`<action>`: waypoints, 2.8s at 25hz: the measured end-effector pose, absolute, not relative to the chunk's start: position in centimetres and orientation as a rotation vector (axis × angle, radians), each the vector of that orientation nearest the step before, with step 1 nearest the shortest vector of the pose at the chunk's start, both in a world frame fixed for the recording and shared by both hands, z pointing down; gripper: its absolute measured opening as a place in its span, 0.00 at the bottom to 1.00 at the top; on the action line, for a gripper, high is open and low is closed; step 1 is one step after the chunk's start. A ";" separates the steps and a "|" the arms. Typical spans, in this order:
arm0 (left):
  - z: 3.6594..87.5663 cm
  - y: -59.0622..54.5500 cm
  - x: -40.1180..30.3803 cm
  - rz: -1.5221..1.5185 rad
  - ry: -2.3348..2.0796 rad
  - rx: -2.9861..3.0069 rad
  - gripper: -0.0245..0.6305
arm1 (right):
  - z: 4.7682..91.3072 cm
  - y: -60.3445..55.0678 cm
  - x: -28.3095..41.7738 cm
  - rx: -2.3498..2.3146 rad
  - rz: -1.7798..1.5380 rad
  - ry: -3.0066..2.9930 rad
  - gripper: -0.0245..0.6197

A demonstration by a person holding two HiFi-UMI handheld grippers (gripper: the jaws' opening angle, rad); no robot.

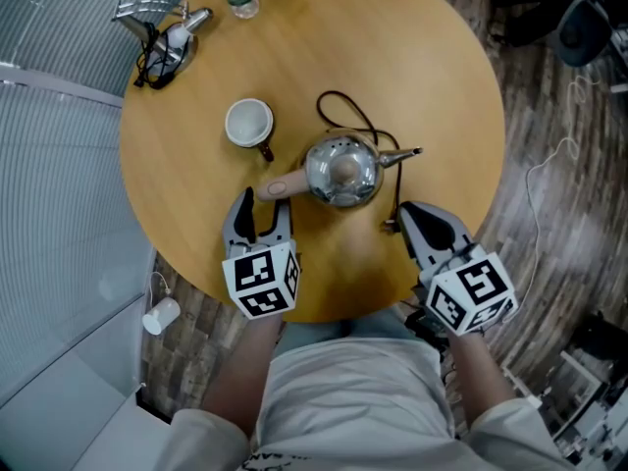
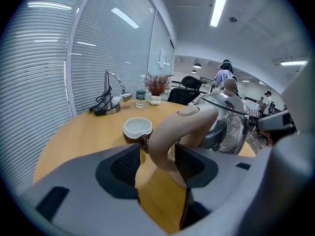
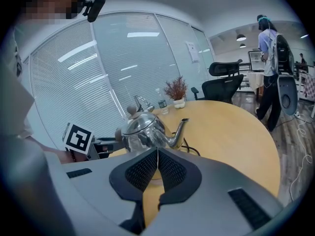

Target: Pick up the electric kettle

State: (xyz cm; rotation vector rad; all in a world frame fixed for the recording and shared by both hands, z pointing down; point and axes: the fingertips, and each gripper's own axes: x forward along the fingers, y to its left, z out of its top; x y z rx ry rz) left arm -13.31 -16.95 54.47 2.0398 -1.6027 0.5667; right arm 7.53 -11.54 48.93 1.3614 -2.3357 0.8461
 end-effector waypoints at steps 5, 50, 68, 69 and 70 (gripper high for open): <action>54.8 -17.6 -13.1 0.548 -1.611 2.027 0.38 | 49.2 -11.4 7.8 1.362 0.856 -2.325 0.09; 56.5 -22.4 -12.4 0.467 -1.722 2.009 0.13 | 51.5 -11.1 9.3 1.402 0.942 -2.269 0.09; 55.9 -22.8 -12.9 0.397 -1.799 1.938 0.12 | 51.3 -11.0 9.2 1.395 0.949 -2.282 0.09; 55.9 -22.8 -12.9 0.396 -1.802 1.935 0.12 | 51.3 -11.0 9.4 1.397 0.947 -2.281 0.09; 55.8 -22.8 -12.9 0.395 -1.804 1.933 0.12 | 51.3 -11.0 9.5 1.399 0.947 -2.280 0.09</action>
